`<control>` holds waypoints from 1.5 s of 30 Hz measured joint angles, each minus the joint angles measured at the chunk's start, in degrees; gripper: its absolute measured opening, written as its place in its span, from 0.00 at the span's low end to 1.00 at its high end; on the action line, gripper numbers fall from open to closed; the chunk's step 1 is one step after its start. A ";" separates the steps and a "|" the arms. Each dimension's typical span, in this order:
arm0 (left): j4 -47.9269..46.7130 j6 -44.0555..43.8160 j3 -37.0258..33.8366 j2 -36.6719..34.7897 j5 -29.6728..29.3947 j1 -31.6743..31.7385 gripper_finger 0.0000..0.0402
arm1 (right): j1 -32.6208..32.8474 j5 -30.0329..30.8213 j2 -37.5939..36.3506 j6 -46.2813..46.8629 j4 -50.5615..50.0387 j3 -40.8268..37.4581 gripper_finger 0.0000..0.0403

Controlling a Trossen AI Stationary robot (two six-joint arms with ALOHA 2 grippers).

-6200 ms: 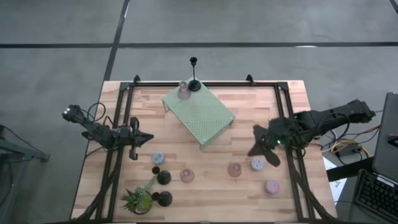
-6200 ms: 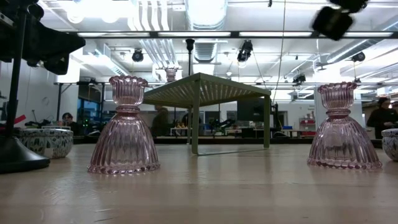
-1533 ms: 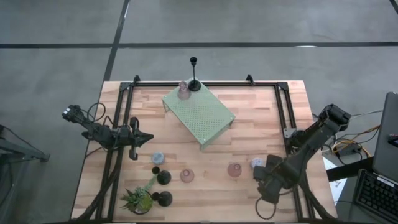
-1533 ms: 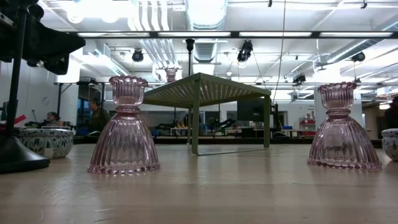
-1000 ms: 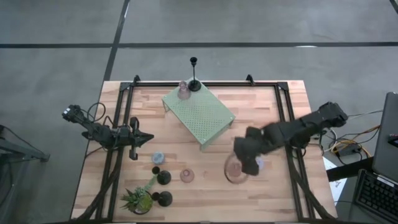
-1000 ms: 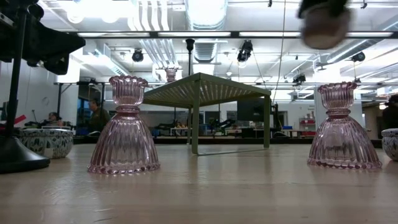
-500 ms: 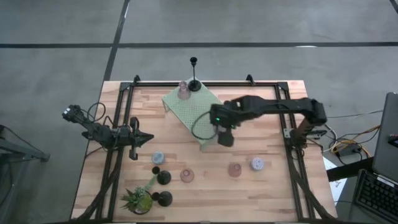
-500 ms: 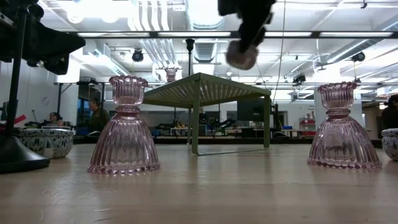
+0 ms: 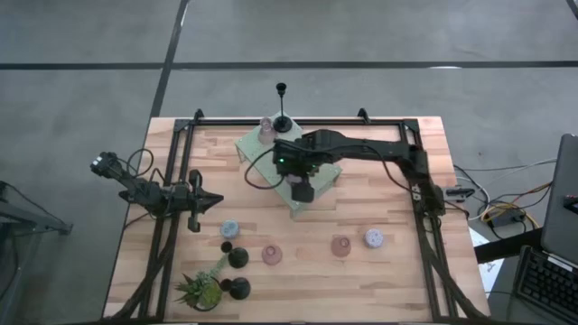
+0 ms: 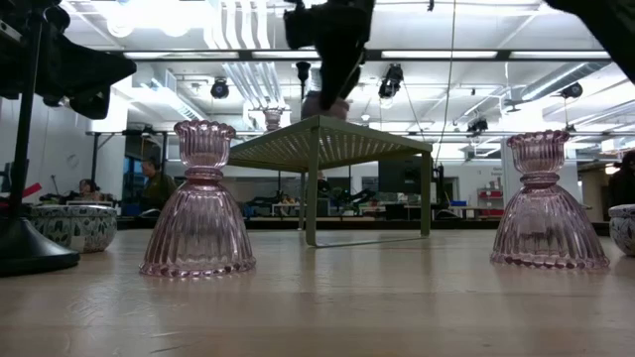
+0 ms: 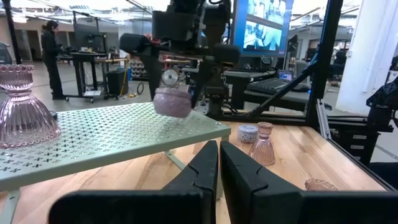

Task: Pick & Place candle stick holders
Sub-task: Put the pink scented candle on the shelf aligned with the pink glass candle holder

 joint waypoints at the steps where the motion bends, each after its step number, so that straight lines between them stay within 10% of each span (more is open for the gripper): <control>1: 0.00 -0.02 0.00 0.00 0.00 0.00 0.05 | -0.05 -0.32 0.94 -0.37 -0.81 1.28 0.75; 27: 0.01 -0.02 0.00 -0.01 0.01 0.00 0.05 | -2.13 -0.75 3.94 -2.82 -0.48 7.03 0.88; 45: 0.00 0.00 0.00 0.00 0.01 0.00 0.05 | -2.39 -0.41 -3.29 0.09 -6.57 6.10 0.59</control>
